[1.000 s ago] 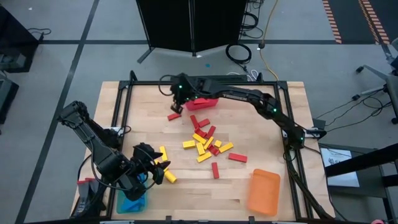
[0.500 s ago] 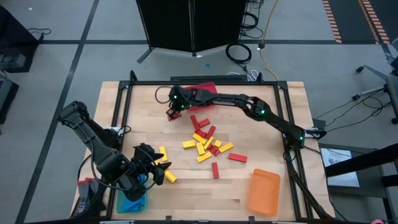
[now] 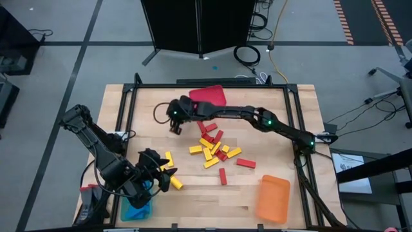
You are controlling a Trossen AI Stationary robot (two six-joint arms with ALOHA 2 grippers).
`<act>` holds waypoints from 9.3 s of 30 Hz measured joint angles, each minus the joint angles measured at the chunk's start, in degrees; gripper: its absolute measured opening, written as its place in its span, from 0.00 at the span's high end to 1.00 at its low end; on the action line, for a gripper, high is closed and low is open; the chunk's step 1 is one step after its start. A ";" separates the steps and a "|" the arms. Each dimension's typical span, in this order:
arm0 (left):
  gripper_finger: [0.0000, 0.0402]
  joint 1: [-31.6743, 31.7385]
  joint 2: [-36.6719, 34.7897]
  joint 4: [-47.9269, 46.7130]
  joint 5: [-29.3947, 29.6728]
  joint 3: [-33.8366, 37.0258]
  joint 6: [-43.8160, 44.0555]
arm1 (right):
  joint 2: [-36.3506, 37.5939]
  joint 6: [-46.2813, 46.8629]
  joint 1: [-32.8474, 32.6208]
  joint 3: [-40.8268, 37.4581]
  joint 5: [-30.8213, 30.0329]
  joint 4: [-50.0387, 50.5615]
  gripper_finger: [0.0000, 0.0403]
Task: Sort blocks
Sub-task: Adjust the red block and the red bin on the table, then put the red block into the red bin
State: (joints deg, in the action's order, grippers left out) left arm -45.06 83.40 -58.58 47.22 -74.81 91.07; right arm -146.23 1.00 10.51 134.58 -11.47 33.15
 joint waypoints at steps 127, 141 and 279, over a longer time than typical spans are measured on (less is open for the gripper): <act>0.34 0.04 0.04 4.11 2.58 -0.04 -0.42 | -2.54 5.22 -1.17 0.60 10.95 37.57 1.00; 0.34 -0.89 0.02 4.49 2.51 -0.04 -3.34 | 0.93 2.84 -8.33 0.18 11.01 54.56 1.00; 0.34 -1.65 0.02 4.08 4.09 0.00 0.09 | 15.21 2.44 23.06 -12.61 10.07 31.16 0.79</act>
State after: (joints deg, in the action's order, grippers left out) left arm -46.71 83.42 -54.50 51.31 -74.81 91.15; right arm -131.02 3.43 33.57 121.97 -1.41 64.31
